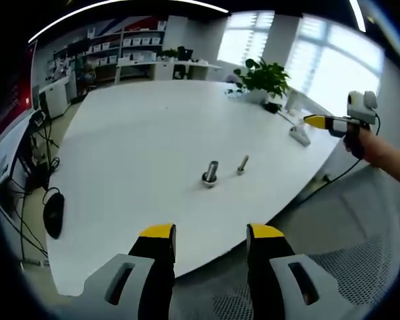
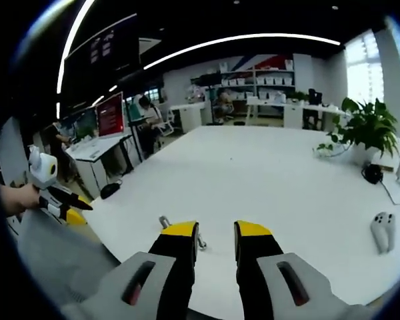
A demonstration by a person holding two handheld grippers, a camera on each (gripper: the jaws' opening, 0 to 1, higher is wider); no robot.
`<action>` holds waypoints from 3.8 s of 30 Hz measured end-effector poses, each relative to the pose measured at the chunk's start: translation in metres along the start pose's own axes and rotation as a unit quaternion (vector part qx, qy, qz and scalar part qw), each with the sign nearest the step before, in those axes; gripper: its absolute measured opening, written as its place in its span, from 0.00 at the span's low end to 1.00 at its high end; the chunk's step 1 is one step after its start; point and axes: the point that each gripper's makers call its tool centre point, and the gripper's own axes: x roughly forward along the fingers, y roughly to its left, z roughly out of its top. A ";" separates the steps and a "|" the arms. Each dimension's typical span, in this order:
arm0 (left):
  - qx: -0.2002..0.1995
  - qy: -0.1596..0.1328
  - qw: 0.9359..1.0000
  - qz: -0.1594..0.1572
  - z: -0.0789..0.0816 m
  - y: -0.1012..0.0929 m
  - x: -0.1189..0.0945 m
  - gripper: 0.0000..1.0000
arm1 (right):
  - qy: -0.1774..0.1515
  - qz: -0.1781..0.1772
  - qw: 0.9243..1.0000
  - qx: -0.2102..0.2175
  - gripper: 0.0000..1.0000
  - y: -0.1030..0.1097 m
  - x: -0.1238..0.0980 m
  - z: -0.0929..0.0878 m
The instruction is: Place the washer onto the threaded stud by aligning its center hole with the stud, sliding it down to the base, and recovering from edge contact or off-axis alignment until the washer reaches the visible bottom stop.
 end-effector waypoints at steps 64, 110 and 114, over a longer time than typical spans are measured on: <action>-0.001 -0.007 1.000 0.004 0.004 0.000 0.000 0.41 | 0.028 0.000 0.999 -0.029 0.25 0.005 -0.017 -0.020; -0.016 -0.033 0.999 0.000 0.012 0.002 -0.004 0.41 | 0.068 0.001 0.997 -0.039 0.24 -0.003 -0.009 -0.037; -0.020 -0.036 0.999 -0.001 0.012 0.002 -0.004 0.41 | 0.068 0.001 0.997 -0.036 0.24 -0.003 -0.009 -0.037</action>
